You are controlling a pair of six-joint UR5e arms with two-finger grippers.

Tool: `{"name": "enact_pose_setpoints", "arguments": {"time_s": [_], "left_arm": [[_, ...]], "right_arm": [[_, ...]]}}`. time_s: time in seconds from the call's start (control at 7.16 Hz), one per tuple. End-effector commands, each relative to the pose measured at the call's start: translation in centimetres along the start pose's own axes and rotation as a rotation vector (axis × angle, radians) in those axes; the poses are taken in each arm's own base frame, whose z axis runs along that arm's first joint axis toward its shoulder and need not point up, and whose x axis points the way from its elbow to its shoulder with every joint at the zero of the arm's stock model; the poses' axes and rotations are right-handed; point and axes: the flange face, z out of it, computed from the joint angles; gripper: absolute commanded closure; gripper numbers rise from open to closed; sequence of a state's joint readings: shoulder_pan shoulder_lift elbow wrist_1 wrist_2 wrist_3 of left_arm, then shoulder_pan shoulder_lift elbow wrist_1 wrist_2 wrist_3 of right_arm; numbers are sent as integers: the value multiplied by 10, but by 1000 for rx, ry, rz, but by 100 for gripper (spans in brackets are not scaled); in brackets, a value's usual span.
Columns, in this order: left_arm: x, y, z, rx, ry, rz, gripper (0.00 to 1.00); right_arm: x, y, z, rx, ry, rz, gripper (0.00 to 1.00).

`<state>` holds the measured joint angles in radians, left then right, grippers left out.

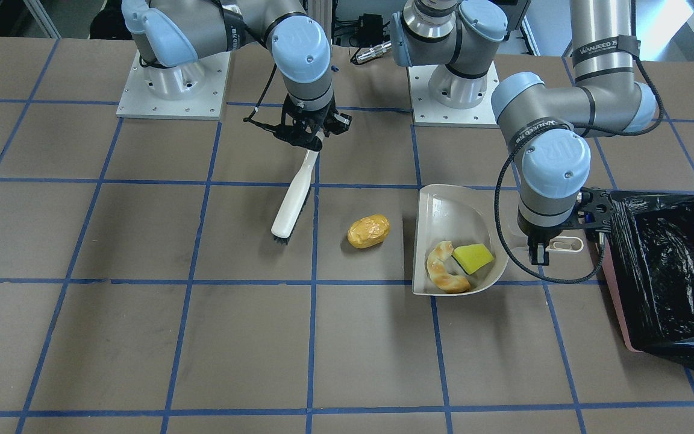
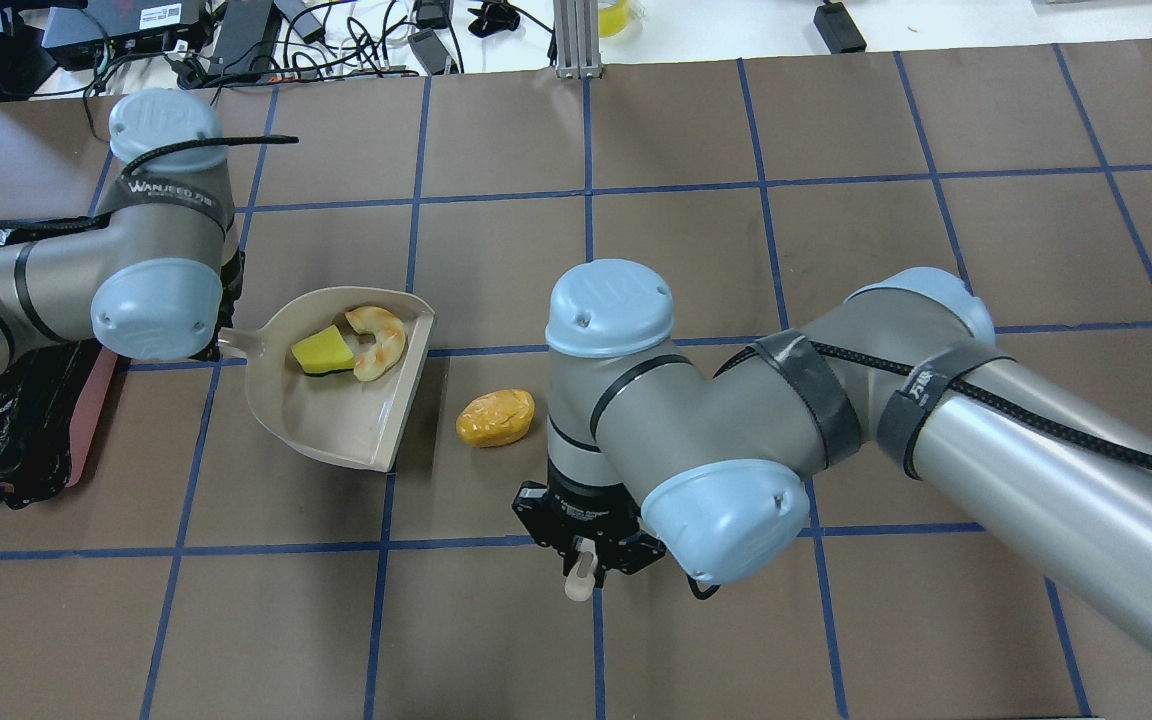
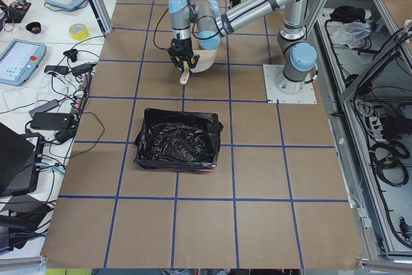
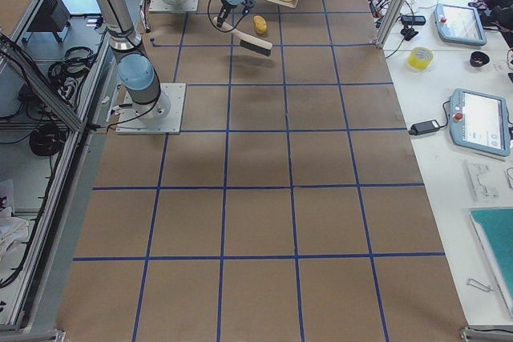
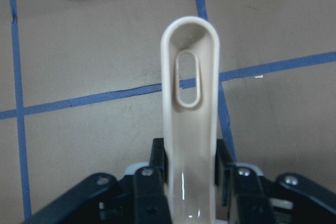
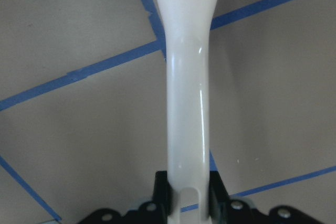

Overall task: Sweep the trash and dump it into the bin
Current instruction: 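Move the dustpan toward the yellow potato while the right brush approaches it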

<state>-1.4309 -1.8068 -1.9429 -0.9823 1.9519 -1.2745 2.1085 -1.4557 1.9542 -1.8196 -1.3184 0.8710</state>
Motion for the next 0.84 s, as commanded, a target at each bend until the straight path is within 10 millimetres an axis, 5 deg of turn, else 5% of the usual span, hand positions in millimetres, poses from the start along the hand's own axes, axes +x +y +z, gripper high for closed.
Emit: {"name": "enact_pose_setpoints", "arguments": {"time_s": [0.0, 0.28, 0.7], "left_arm": [[-15, 18, 19, 4, 6, -139, 100], [-15, 25, 19, 47, 2, -213, 100], [-15, 71, -11, 142, 65, -224, 100]], "right_arm": [[-25, 12, 15, 42, -35, 5, 100], [-39, 15, 19, 70, -68, -28, 100], [-58, 15, 17, 89, -90, -57, 100]]}}
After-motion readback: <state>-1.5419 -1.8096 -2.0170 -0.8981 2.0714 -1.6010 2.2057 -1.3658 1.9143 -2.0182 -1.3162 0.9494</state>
